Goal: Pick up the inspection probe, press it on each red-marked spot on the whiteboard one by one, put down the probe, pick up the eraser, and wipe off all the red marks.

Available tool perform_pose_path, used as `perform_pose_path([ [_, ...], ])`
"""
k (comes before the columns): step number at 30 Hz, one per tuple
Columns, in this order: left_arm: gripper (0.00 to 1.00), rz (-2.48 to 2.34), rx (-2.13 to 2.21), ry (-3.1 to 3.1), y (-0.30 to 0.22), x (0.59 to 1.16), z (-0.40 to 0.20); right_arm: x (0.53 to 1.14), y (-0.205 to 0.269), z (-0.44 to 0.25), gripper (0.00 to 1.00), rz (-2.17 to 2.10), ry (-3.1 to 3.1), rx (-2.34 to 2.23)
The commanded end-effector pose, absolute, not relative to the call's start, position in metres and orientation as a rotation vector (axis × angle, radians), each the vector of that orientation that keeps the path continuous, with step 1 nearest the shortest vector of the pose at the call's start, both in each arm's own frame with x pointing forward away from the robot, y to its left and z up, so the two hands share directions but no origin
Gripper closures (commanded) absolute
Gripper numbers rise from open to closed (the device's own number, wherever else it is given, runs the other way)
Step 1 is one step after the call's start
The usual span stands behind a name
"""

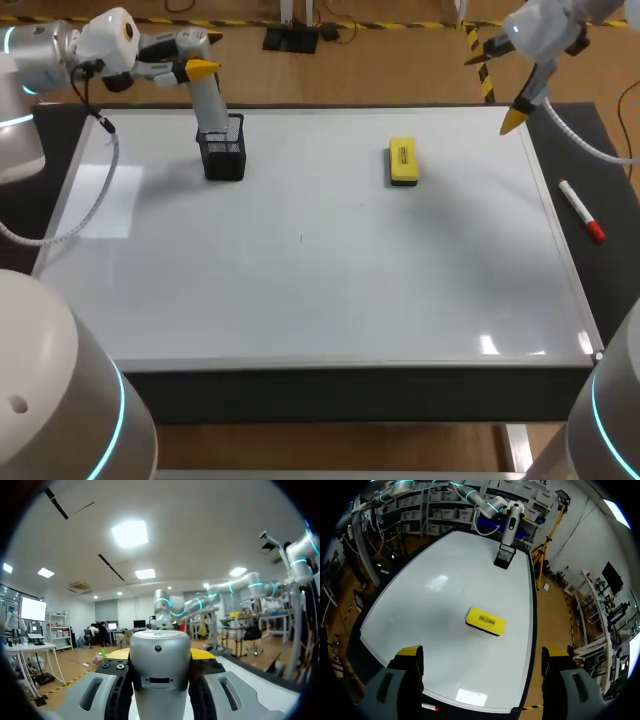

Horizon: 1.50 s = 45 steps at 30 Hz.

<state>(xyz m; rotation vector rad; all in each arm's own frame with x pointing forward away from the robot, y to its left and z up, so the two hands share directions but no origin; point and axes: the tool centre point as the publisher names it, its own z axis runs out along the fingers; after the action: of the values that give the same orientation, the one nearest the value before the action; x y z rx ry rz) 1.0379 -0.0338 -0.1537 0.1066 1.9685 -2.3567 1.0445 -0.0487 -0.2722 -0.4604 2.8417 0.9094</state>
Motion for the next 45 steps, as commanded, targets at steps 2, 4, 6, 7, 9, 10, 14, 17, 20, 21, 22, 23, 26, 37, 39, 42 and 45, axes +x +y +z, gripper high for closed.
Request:
perform_pose_path([
  [2,1.00,-2.439,0.312,2.030,-0.036,1.049,-0.161,1.045,-0.049,-0.272,0.00,0.905,2.846,-0.464],
  [4,1.00,-2.441,0.314,2.034,-0.038,1.050,-0.163,1.045,-0.049,-0.272,0.00,0.905,2.846,-0.464],
  [6,1.00,-2.440,0.313,2.039,-0.039,1.052,-0.166,1.045,-0.049,-0.272,0.00,0.905,2.846,-0.464],
  [7,1.00,-2.442,0.313,2.038,-0.039,1.052,-0.166,1.045,-0.049,-0.272,0.00,0.905,2.846,-0.464],
  [9,1.00,-2.446,0.313,2.041,-0.040,1.053,-0.169,1.045,-0.049,-0.272,0.00,0.905,2.846,-0.464],
  [10,1.00,-2.447,0.312,2.042,-0.040,1.054,-0.170,1.045,-0.049,-0.272,0.00,0.905,2.846,-0.464],
  [14,1.00,-2.454,0.305,2.046,-0.039,1.055,-0.176,1.045,-0.049,-0.272,0.00,0.905,2.846,-0.464],
  [17,1.00,-2.451,0.303,2.054,-0.039,1.056,-0.180,1.045,-0.049,-0.272,0.00,0.905,2.846,-0.464],
  [20,1.00,-2.452,0.294,2.057,-0.039,1.058,-0.185,1.045,-0.049,-0.272,0.00,0.905,2.846,-0.464],
  [21,1.00,-2.451,0.291,2.060,-0.039,1.058,-0.187,1.045,-0.049,-0.272,0.00,0.905,2.846,-0.464],
  [22,1.00,-2.454,0.288,2.060,-0.038,1.058,-0.188,1.045,-0.049,-0.272,0.00,0.905,2.846,-0.464],
  [23,1.00,-2.456,0.287,2.059,-0.038,1.058,-0.190,1.045,-0.049,-0.272,0.00,0.905,2.846,-0.464],
  [26,1.00,-2.466,0.272,2.059,-0.036,1.060,-0.196,1.045,-0.049,-0.272,0.00,0.905,2.846,-0.464],
  [37,1.00,-2.480,0.220,2.071,-0.039,1.065,-0.219,1.045,-0.049,-0.272,0.00,0.905,2.846,-0.464],
  [39,1.00,-2.484,0.217,2.073,-0.040,1.065,-0.222,1.045,-0.049,-0.272,0.00,0.905,2.846,-0.464],
  [42,1.00,-2.488,0.210,2.075,-0.041,1.066,-0.226,1.045,-0.049,-0.272,0.00,0.905,2.846,-0.464],
  [45,1.00,-2.486,0.201,2.077,-0.042,1.068,-0.231,1.045,-0.049,-0.272,0.00,0.905,2.846,-0.464],
])
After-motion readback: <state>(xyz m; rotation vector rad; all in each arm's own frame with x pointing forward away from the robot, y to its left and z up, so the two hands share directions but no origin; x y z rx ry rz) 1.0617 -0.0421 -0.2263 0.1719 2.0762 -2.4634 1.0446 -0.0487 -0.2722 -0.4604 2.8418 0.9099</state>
